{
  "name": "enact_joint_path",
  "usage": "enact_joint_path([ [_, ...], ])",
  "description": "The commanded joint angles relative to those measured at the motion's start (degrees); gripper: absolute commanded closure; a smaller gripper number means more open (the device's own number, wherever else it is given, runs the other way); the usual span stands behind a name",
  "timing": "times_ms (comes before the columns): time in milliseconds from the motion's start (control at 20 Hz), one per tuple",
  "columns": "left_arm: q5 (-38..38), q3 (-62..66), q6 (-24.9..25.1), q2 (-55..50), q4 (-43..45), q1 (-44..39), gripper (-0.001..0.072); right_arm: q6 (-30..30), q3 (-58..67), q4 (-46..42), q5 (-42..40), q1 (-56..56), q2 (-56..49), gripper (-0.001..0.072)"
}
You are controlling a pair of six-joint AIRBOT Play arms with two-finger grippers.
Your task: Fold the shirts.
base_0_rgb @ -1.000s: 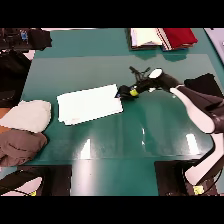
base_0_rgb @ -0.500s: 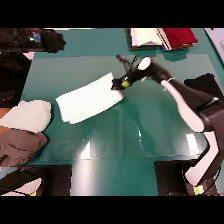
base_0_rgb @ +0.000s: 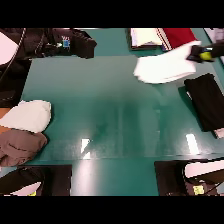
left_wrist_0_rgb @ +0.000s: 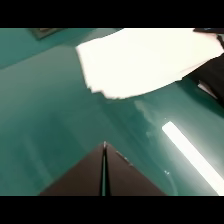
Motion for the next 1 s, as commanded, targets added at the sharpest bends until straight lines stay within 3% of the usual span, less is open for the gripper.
enact_joint_path([
  [0,2.8,0.0,-0.5,0.0,0.0,-0.9,0.0677,0.2,0.1,-0.3,0.6,-12.2,1.6,0.0695],
  [200,2.9,0.0,-0.6,0.0,0.0,-0.9,0.0677,0.2,0.1,-0.2,-0.5,-16.5,2.1,0.0696],
  [550,2.7,0.0,-0.6,0.0,0.0,-0.9,0.0676,0.2,0.2,6.2,-11.7,-16.6,10.5,0.0696],
  [700,2.5,0.0,-0.6,0.0,0.0,-0.9,0.0677,0.2,0.1,4.6,-10.2,-16.6,13.4,0.0696],
  [950,0.1,0.0,-0.4,0.0,0.0,-0.9,0.0676,2.2,-2.0,-5.5,-3.7,-17.2,17.1,0.0696],
])
